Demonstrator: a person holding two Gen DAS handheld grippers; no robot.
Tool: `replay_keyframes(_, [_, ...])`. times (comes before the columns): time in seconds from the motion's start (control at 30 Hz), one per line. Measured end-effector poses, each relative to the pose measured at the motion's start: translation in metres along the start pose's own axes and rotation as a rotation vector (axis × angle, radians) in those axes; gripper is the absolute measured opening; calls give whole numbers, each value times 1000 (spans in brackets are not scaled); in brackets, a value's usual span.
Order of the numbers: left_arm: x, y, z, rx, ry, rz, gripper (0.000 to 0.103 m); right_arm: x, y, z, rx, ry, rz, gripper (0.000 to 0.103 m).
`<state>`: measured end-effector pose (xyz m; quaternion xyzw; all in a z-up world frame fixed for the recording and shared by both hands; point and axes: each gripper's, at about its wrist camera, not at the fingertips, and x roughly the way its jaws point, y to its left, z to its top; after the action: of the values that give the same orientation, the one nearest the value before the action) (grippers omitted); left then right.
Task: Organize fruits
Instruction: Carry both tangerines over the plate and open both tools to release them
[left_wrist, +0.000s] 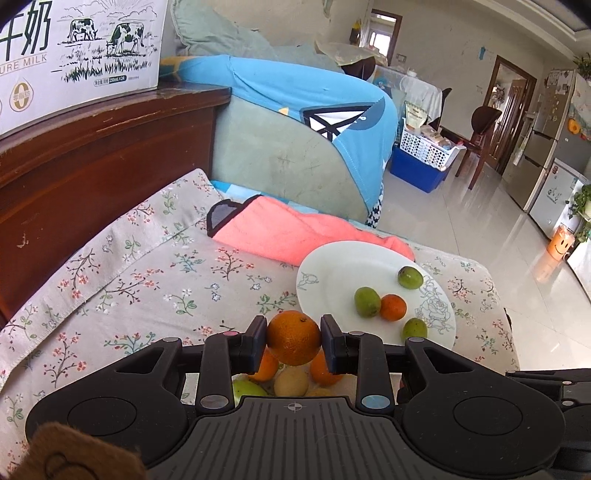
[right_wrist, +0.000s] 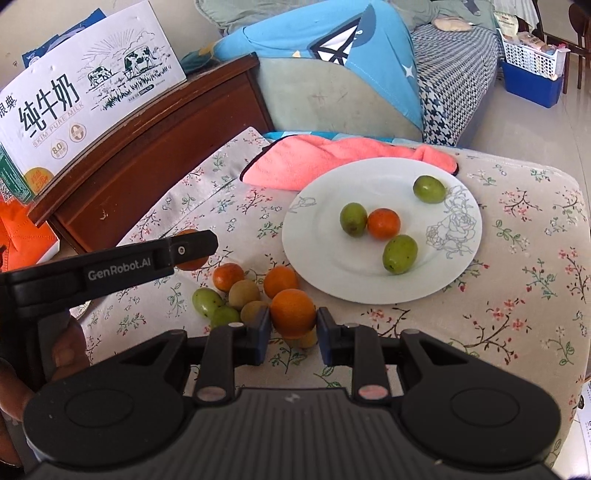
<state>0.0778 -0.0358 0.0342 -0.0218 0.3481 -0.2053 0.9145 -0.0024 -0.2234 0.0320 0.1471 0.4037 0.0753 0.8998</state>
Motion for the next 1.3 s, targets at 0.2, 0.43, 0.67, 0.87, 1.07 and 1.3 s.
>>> replay_keyframes(0.2, [9, 3, 14, -27, 10, -8, 29, -10, -16, 25, 27, -43, -6, 27])
replay_keyframes(0.43, [34, -1, 23, -46, 60, -20, 29, -6, -46, 51, 93, -75, -54, 27])
replay_keyframes(0.67, [62, -12, 26, -14, 90, -34, 29, 7, -80, 69, 214, -78, -81, 27])
replay_keyframes(0.87, [81, -22, 26, 19, 116, -42, 29, 26, -94, 74, 283, -43, -88, 27])
replay_keyframes(1.07, [95, -33, 24, 51, 148, -56, 29, 44, -99, 75, 329, -10, -105, 27])
replay_keyframes(1.3, [100, -43, 25, 85, 138, -61, 29, 57, -99, 77, 340, -3, -125, 27])
